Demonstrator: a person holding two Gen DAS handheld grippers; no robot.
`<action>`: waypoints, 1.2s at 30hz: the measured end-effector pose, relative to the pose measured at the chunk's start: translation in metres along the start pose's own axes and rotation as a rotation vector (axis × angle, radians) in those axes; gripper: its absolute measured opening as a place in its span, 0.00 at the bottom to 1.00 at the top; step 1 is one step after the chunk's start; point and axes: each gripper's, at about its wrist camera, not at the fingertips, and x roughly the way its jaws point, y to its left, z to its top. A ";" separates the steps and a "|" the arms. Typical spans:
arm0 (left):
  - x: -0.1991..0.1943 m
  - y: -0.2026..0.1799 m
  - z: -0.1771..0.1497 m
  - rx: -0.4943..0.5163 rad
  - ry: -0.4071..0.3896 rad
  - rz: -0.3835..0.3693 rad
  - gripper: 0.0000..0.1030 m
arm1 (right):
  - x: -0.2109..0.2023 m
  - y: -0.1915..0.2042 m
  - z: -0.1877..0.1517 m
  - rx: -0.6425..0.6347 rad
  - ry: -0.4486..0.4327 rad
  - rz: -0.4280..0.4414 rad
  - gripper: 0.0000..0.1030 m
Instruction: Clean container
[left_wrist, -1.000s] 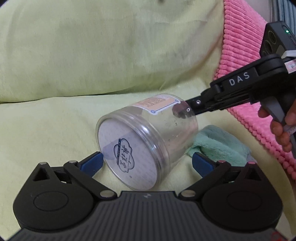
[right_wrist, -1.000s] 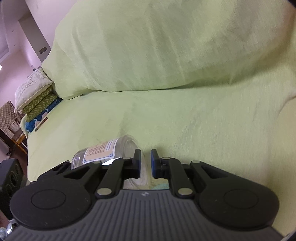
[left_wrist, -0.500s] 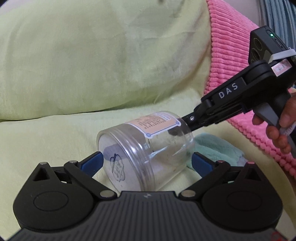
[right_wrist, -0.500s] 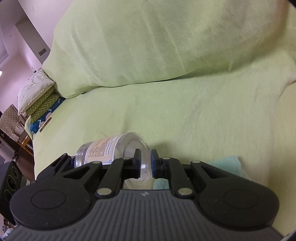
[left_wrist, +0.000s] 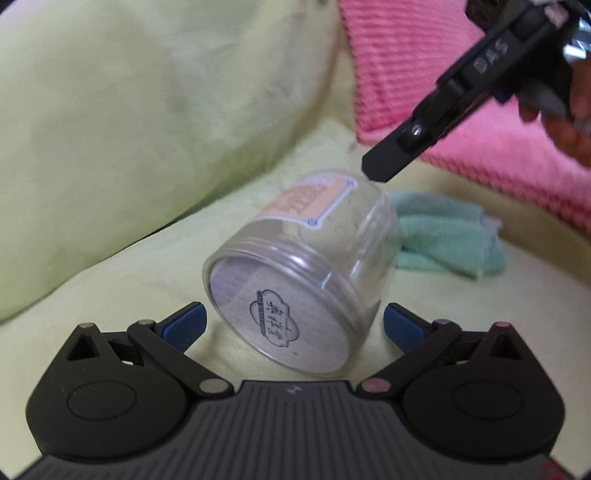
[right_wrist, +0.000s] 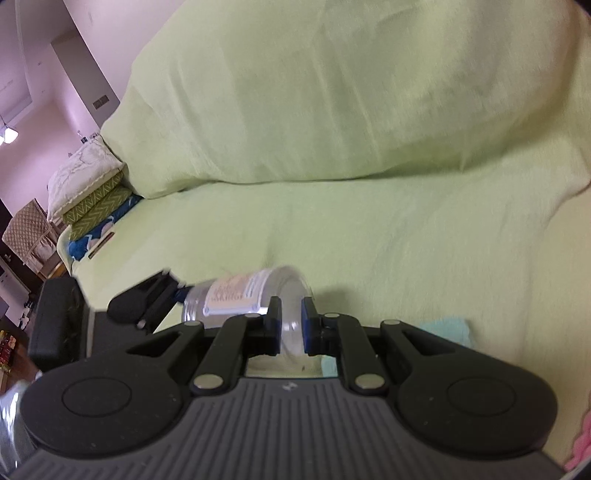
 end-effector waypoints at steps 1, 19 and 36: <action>0.003 0.000 0.000 0.025 0.006 0.001 1.00 | 0.000 0.001 -0.002 0.001 0.006 0.002 0.11; -0.039 -0.058 0.031 0.010 0.132 0.169 0.97 | -0.013 0.017 -0.018 -0.004 -0.093 0.050 0.10; -0.073 -0.067 0.013 -0.190 0.043 0.220 1.00 | -0.009 0.019 -0.034 0.019 -0.040 0.116 0.10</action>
